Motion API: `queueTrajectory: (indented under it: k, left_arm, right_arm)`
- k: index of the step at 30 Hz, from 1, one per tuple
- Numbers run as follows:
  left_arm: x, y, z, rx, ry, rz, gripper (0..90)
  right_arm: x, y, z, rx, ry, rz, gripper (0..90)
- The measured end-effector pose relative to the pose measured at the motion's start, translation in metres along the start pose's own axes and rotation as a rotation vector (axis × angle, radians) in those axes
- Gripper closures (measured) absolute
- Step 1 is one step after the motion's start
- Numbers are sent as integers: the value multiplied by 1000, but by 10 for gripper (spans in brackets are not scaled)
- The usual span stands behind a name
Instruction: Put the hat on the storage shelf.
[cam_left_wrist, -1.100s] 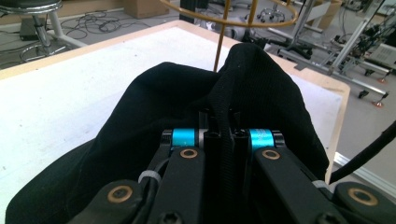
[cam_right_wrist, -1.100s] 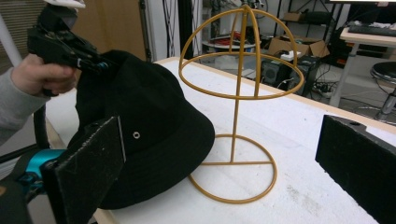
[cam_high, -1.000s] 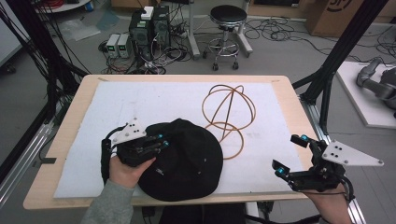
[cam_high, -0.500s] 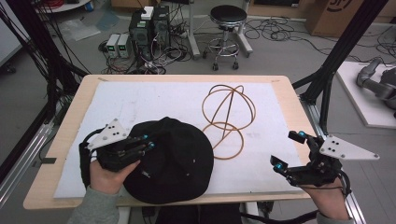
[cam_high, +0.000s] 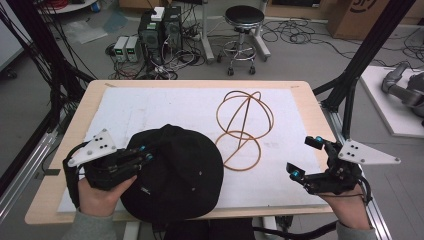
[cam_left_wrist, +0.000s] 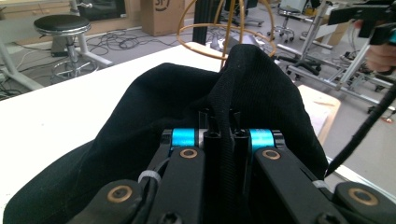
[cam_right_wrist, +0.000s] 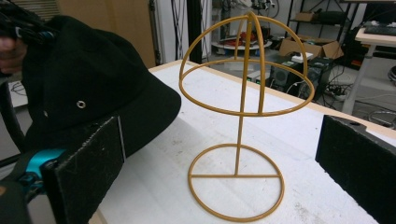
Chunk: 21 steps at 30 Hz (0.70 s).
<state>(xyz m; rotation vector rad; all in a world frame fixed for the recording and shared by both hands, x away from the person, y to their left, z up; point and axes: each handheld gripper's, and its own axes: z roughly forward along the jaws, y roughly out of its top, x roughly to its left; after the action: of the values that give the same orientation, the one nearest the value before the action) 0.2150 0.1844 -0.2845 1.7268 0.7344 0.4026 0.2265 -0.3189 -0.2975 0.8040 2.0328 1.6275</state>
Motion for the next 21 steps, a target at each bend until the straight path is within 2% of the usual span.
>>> queueTrajectory:
  k: [5,8,10,17,21]
  left_arm:
    - [1,8,-14,-37,-26,-22,881]
    - [6,16,-21,-65,-92,-49,881]
    - [9,25,-26,-75,-118,-50,881]
    - [12,55,-37,-92,-122,-16,881]
    - [14,72,-35,-99,-156,11,881]
  right_arm:
    - [-5,3,-1,-5,13,10,10]
    - [-8,4,-1,-12,16,11,10]
    - [-10,4,-1,-6,15,16,10]
    - [-12,5,-2,-13,22,10,10]
    - [-13,7,-5,-21,27,4,10]
